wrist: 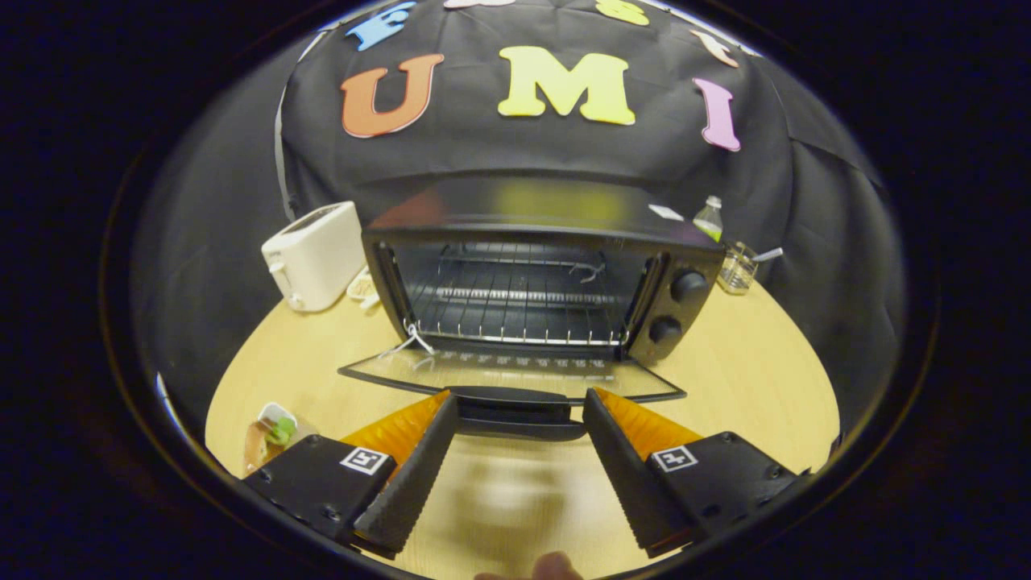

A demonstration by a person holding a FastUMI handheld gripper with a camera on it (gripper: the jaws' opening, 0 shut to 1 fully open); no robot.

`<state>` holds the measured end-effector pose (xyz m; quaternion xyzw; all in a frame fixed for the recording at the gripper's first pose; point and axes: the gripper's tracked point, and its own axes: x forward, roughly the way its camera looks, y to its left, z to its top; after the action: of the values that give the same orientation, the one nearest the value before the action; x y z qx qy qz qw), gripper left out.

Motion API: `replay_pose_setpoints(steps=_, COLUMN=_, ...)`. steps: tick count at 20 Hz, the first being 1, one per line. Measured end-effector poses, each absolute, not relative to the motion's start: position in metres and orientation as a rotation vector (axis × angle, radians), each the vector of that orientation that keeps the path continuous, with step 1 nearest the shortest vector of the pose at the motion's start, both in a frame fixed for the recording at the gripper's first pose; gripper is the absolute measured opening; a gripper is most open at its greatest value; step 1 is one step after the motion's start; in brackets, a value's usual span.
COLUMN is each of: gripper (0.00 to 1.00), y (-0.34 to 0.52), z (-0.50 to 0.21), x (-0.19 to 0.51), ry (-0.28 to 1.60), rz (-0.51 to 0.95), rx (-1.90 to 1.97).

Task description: Open the toaster oven, put the food inside, and close the toaster oven door.

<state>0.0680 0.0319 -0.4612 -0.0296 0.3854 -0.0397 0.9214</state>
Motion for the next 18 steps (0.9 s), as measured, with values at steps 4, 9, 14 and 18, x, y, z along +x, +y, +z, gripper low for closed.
replay_pose_setpoints(steps=4, gripper=1.00, y=0.015, z=-0.492, x=0.050, ry=0.885, rz=-0.126, rx=-0.034)
replay_pose_setpoints(steps=9, gripper=1.00, y=0.011, z=-0.472, x=0.046, ry=0.857, rz=-0.050, rx=-0.071)
replay_pose_setpoints(steps=14, gripper=1.00, y=0.028, z=-0.414, x=0.039, ry=0.775, rz=0.152, rx=-0.169)
replay_pose_setpoints(steps=18, gripper=1.00, y=0.065, z=-0.389, x=0.022, ry=0.830, rz=0.340, rx=-0.108)
